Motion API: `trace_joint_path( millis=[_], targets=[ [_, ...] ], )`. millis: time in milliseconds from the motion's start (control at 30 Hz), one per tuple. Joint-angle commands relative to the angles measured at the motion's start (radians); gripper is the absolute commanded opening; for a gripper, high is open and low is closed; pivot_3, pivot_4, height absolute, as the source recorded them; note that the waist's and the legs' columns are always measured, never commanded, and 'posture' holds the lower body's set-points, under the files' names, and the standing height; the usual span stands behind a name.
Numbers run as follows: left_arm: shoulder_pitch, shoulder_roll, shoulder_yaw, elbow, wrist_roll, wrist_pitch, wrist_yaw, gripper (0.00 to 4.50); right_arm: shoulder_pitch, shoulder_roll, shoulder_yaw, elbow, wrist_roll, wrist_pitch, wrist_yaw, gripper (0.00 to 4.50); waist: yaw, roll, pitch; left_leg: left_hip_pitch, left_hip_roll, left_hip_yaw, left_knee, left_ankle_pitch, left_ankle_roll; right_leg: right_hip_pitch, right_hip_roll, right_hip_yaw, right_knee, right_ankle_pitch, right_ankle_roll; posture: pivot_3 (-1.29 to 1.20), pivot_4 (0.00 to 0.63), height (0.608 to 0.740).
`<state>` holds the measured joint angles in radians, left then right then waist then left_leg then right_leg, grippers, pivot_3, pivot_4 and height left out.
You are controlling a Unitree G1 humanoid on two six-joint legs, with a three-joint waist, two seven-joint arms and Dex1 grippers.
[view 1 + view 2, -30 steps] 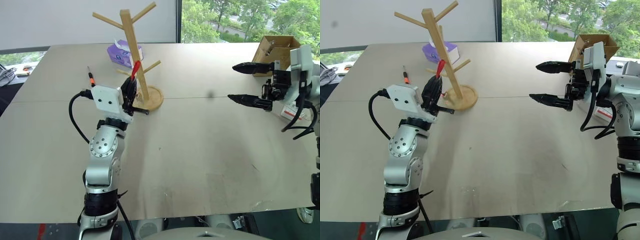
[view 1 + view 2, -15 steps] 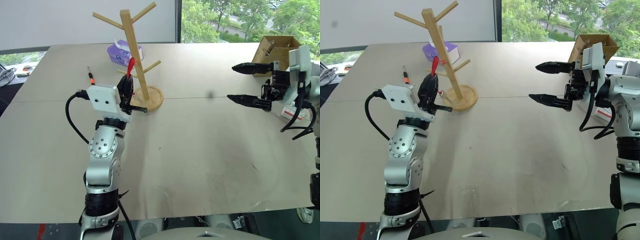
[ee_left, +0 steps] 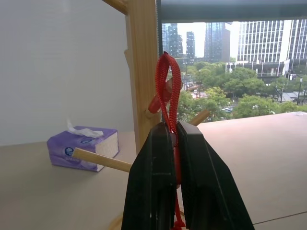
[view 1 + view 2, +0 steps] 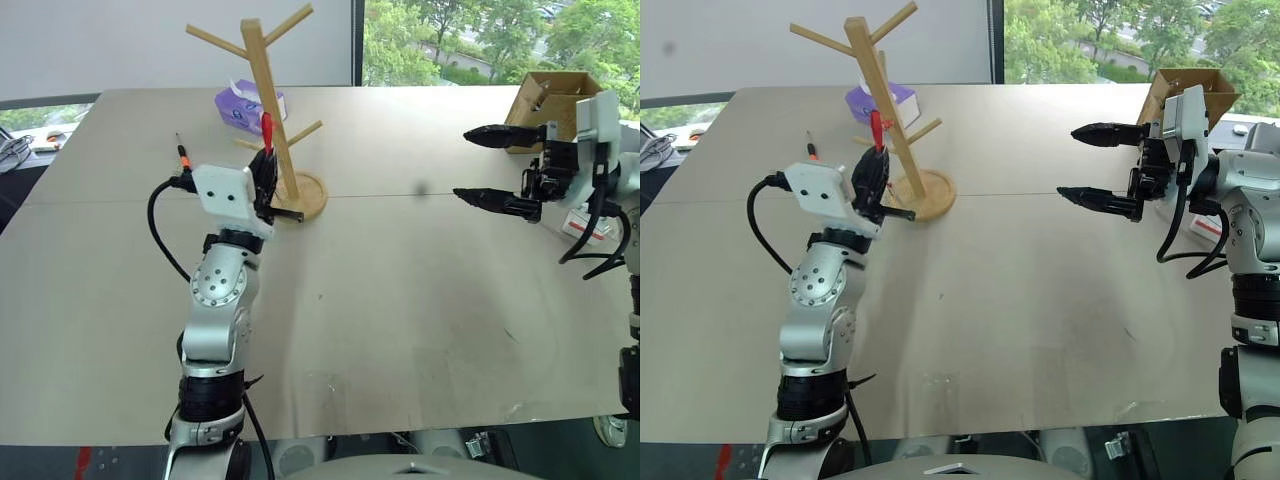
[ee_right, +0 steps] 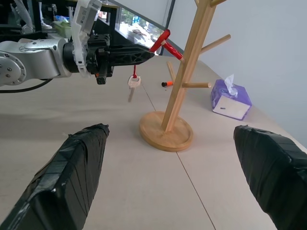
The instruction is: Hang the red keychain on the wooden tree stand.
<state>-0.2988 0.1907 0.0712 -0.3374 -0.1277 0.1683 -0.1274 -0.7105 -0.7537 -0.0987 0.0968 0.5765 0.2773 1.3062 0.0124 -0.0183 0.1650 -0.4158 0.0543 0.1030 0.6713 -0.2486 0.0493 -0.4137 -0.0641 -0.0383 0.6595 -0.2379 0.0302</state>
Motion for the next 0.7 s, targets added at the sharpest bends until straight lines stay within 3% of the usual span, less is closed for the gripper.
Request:
trace_joint_path(
  millis=[33,700],
  targets=[
    [-0.021,0.006,0.000,0.000,0.021,0.007,0.008,0.03,-0.008,-0.006,-0.041,-0.017,0.012,-0.011,-0.006,4.50,0.000,0.000,0.000,0.000,0.000,0.000,0.000,0.000,0.000,0.000,0.000,0.000,0.000,0.000,0.000,0.00,0.150,0.740],
    [-0.024,-0.017,-0.044,-0.021,0.054,-0.042,0.005,0.03,0.014,-0.004,-0.046,-0.045,0.022,-0.006,-0.027,4.50,0.000,0.000,0.000,0.000,0.000,0.000,0.000,0.000,0.000,0.000,0.000,0.000,0.000,0.000,0.000,0.00,0.150,0.740]
  ],
)
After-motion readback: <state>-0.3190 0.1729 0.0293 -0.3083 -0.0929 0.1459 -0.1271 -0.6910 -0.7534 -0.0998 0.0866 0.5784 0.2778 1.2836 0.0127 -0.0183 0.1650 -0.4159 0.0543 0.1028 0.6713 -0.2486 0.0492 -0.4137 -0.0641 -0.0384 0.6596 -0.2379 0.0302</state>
